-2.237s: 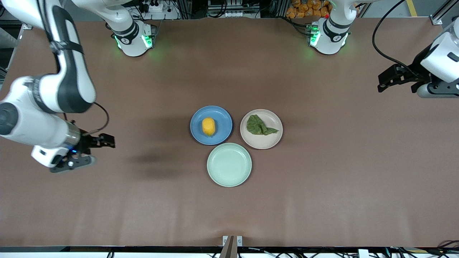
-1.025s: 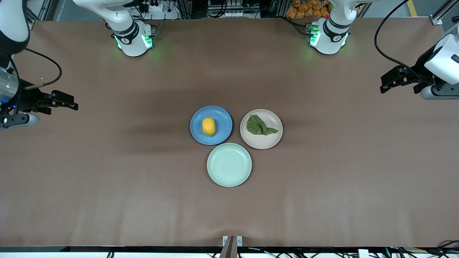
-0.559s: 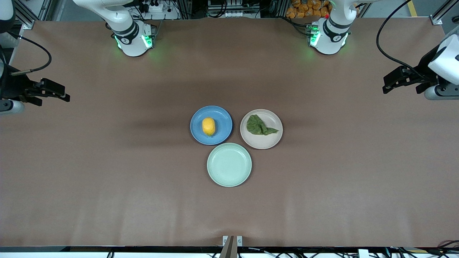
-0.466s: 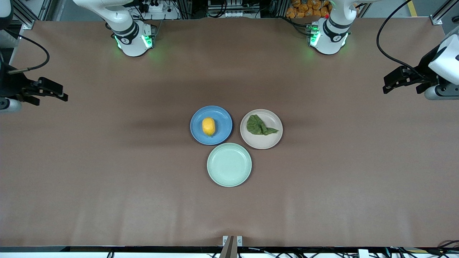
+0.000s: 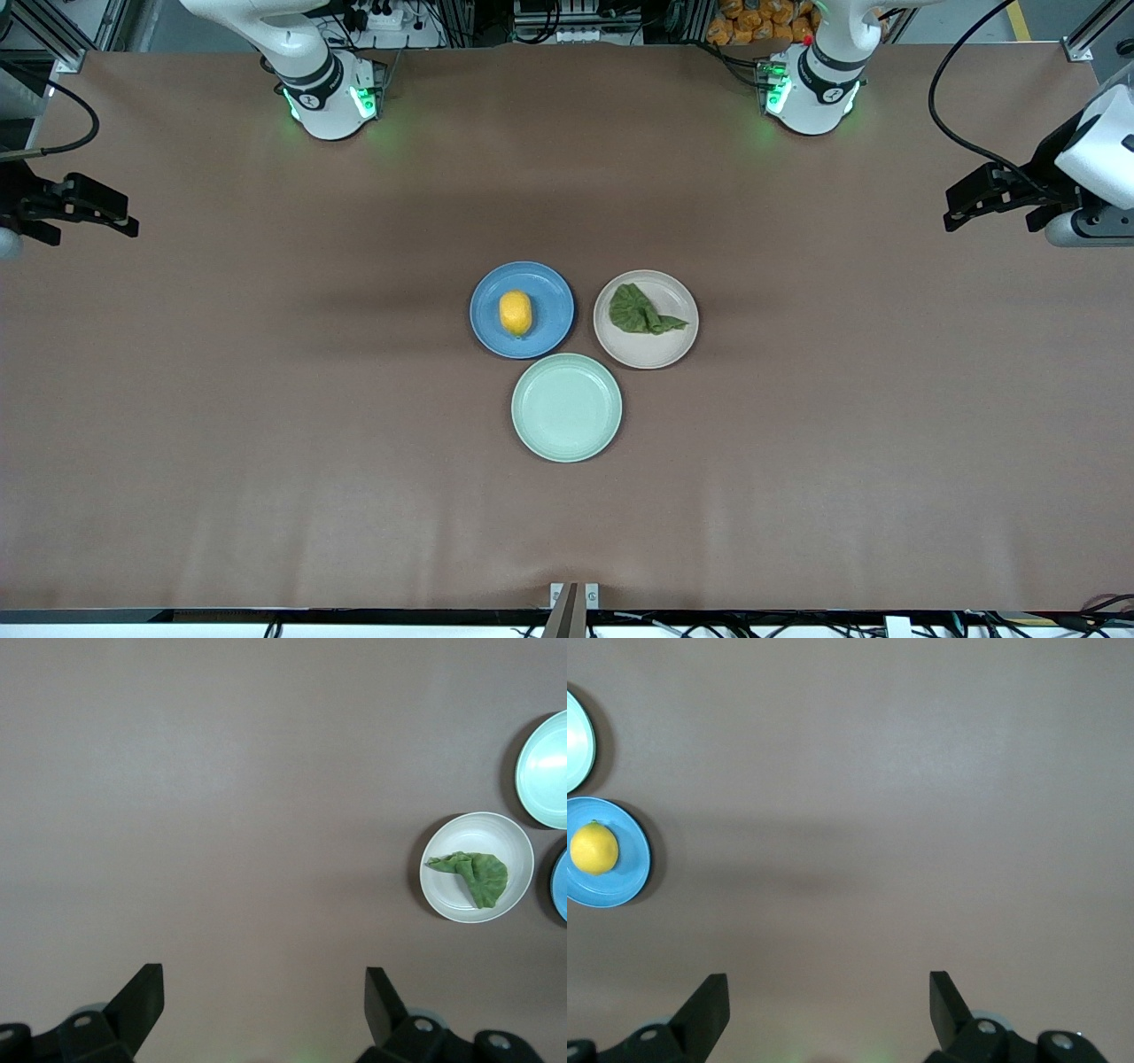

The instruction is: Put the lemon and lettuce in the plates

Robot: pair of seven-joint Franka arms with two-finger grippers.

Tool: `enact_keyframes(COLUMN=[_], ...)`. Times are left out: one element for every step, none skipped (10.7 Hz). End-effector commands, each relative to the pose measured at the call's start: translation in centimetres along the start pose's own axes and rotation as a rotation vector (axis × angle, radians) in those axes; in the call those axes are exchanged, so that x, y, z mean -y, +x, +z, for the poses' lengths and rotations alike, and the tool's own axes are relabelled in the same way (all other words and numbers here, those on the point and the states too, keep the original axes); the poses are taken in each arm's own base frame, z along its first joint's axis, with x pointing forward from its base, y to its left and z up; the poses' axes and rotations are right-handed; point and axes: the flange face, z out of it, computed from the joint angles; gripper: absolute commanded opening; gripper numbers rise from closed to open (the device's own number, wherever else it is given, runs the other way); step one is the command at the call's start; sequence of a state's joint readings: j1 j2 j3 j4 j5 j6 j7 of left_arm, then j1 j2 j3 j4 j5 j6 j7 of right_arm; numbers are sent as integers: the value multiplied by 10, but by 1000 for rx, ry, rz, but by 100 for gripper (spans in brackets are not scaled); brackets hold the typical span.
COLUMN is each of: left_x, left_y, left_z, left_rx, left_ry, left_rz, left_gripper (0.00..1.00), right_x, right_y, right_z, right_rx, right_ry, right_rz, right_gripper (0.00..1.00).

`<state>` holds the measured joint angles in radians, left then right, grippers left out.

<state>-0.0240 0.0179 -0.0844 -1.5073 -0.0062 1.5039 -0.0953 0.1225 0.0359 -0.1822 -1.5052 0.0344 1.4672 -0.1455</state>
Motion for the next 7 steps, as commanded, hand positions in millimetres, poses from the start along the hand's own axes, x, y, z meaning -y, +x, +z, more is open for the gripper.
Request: enact_keyframes(left_x=[0,1,1,1,1,1,1], left_y=[-2,-1,-1,-1,-1,-1,-1], left_z=[-5,-4,-4,-4,-4,-4,-4], left_rx=[-6,-4,-4,-4,-4,-4,-4], left_ry=[-23,-24,-24,-23,-23,-23,-23], left_rz=[30,29,29,29,29,29,29], left_gripper=[100,100,100,100,100,100,100], right_x=[-1,-4,-3,-2,-2,-3,-3], right_y=[-4,-6,-6,-5,-5,-5,-5], right_z=[-7,-6,-6,-6,-7,-8,-8], right_rx=[17,26,29,31,27,26,27], right_ry=[-15,-21,-39,-43,-42,-42,-42], right_rz=[15,19,17,15,15,18,19], right_gripper=[100,100,100,100,100,100,100])
